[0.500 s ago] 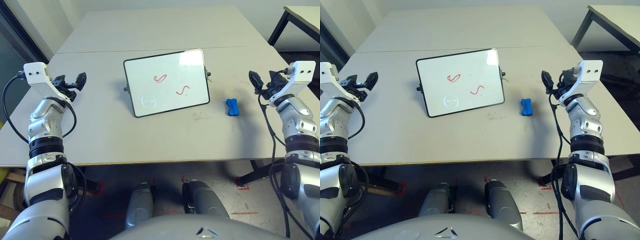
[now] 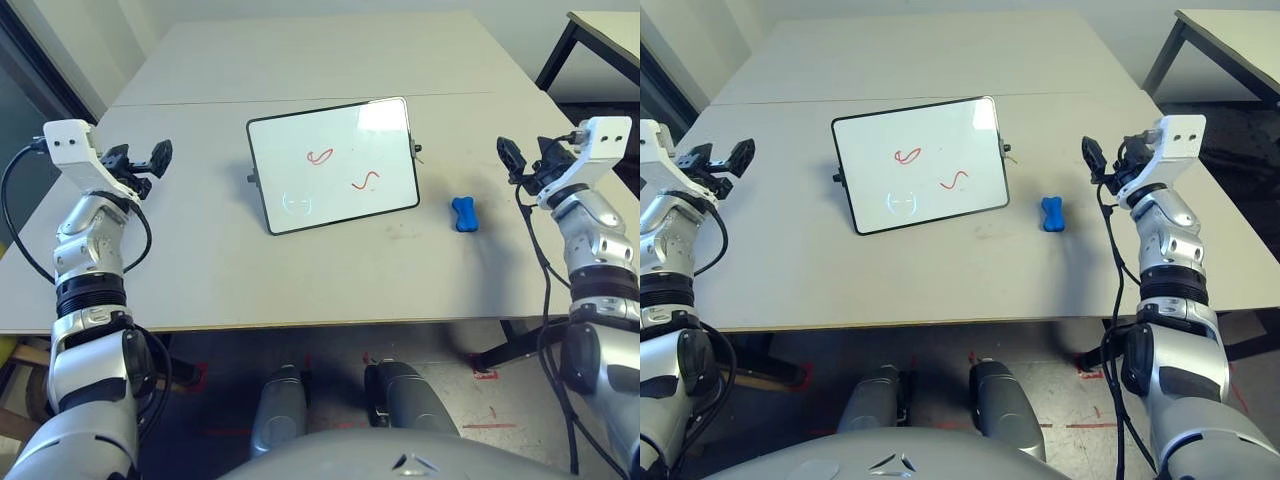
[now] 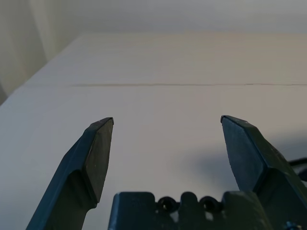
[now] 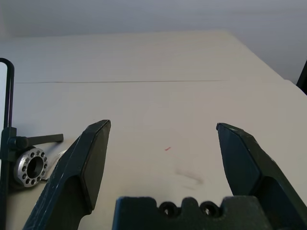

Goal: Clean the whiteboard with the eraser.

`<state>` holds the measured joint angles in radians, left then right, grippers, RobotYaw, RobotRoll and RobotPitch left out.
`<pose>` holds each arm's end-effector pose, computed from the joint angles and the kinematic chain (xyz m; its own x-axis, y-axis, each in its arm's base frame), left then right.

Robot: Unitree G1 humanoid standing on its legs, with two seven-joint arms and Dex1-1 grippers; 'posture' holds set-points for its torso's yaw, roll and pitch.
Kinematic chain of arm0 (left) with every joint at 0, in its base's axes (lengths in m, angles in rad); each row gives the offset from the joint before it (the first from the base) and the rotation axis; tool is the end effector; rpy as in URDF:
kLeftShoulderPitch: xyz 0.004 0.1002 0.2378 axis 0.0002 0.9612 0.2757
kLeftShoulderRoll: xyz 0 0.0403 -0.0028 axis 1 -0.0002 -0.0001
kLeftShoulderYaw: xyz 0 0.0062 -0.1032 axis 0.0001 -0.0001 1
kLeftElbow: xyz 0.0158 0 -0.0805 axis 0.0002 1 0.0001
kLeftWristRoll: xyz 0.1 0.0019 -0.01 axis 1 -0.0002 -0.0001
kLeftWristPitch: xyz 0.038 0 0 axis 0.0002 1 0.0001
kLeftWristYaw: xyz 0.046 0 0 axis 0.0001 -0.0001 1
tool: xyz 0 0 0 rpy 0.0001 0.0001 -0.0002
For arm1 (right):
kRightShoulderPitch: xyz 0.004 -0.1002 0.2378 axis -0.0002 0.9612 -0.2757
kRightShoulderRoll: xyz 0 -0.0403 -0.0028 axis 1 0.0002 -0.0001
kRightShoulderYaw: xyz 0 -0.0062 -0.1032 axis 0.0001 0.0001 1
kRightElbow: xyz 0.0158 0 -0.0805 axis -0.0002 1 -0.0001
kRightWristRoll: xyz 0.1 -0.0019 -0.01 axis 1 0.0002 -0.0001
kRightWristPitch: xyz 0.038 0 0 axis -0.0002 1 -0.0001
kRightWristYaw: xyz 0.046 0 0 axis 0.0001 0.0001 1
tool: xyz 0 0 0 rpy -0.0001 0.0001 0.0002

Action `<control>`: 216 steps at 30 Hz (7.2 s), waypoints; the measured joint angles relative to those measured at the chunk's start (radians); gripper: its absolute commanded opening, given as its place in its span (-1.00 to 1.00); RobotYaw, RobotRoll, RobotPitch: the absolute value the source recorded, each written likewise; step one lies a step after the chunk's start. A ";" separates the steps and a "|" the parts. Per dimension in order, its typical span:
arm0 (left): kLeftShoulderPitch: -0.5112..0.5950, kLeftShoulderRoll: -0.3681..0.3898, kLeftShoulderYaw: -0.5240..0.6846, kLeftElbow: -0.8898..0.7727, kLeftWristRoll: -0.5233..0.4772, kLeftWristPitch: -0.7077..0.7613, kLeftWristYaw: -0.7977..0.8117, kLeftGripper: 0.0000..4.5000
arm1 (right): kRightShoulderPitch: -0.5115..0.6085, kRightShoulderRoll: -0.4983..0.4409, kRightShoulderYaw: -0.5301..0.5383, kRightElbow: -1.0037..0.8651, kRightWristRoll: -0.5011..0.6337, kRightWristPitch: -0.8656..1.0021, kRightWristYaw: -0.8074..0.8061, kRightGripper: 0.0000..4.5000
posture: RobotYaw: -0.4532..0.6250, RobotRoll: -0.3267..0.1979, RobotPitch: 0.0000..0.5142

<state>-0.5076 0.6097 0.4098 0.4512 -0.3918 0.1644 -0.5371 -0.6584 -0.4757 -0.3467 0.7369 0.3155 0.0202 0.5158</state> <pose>0.2666 0.3310 0.1542 0.9869 -0.0972 0.1285 0.0985 0.9951 -0.0037 0.3022 -0.2947 0.1231 0.9883 0.1265 0.0850 -0.1340 0.9870 0.0891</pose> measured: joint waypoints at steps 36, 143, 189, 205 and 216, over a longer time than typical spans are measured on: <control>0.318 0.000 -0.318 -0.630 -0.038 0.177 -0.271 1.00 | -0.230 -0.116 0.278 -0.402 -0.077 1.333 -0.169 0.99 | -0.28 0.25 -0.63; 0.278 -0.014 -0.351 -0.558 0.022 0.114 -0.271 1.00 | -0.349 -0.129 1.033 -0.491 -0.801 0.345 0.413 -0.82 | -0.25 0.25 -0.69; 0.290 -0.014 -0.351 -0.576 0.025 0.116 -0.277 1.00 | -0.321 -0.018 0.973 -0.366 -0.970 0.243 0.391 -0.82 | -0.26 0.25 -0.61; 0.290 -0.016 -0.351 -0.553 0.036 0.094 -0.289 1.00 | -0.310 -0.041 0.955 -0.352 -1.007 0.228 0.384 -0.82 | -0.24 0.25 -0.60; 0.301 -0.015 -0.351 -0.551 0.036 0.091 -0.292 1.00 | -0.290 0.061 0.958 -0.420 -1.028 0.305 0.405 -0.82 | -0.22 0.25 -0.59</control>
<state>-0.2067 0.5943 0.0589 -0.1001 -0.3553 0.2552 -0.8294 -0.9483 -0.4149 0.6110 0.3174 -0.7120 0.3253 0.9203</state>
